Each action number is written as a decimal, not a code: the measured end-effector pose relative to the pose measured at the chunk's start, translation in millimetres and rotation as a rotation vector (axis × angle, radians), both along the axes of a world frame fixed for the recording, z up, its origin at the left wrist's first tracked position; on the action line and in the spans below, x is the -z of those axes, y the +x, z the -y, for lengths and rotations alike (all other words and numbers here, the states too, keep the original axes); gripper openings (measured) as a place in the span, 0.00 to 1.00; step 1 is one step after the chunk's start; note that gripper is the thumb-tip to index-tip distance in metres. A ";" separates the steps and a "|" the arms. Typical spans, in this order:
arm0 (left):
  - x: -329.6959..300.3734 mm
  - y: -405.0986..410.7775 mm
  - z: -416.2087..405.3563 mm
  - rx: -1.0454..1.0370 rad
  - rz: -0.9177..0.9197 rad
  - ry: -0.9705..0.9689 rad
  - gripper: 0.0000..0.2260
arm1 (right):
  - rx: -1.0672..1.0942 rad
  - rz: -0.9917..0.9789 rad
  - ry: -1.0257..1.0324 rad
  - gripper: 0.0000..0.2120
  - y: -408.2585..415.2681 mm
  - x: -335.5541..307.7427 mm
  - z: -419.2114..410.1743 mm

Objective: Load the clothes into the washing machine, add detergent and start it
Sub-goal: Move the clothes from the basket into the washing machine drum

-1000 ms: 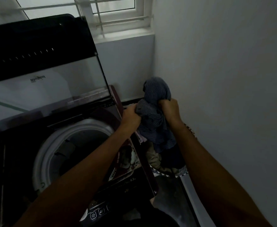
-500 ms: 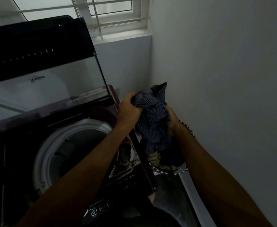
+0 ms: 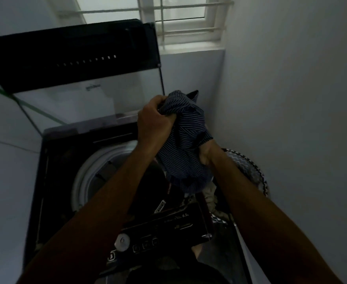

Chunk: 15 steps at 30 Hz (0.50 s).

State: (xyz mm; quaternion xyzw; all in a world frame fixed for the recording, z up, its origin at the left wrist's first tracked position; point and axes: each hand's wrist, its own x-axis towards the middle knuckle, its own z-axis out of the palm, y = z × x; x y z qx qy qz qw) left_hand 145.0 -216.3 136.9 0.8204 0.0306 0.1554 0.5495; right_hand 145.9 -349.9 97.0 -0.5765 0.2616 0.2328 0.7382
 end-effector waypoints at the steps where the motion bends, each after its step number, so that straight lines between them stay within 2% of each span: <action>1: 2.9 -2.6 -11.6 -0.027 -0.010 0.008 0.07 | 0.006 0.014 -0.006 0.22 1.0 6.1 -10.6; 5: 21.3 -16.7 -58.6 -0.114 -0.048 0.047 0.08 | -0.118 0.124 0.132 0.16 -9.3 15.8 -51.3; 8: 43.7 -26.2 -88.0 -0.175 -0.194 0.069 0.06 | -0.232 0.111 0.159 0.14 -16.1 28.7 -81.8; 10: 64.0 -33.8 -103.2 -0.187 -0.313 0.081 0.09 | -0.282 0.089 0.084 0.12 -16.2 49.6 -97.7; 13: 106.2 -34.7 -120.3 -0.074 -0.445 0.129 0.17 | -0.309 0.070 -0.076 0.08 -14.9 84.8 -110.3; 15: 122.1 -37.1 -126.6 0.003 -0.550 0.138 0.18 | -0.331 0.083 -0.110 0.11 -16.6 105.3 -114.8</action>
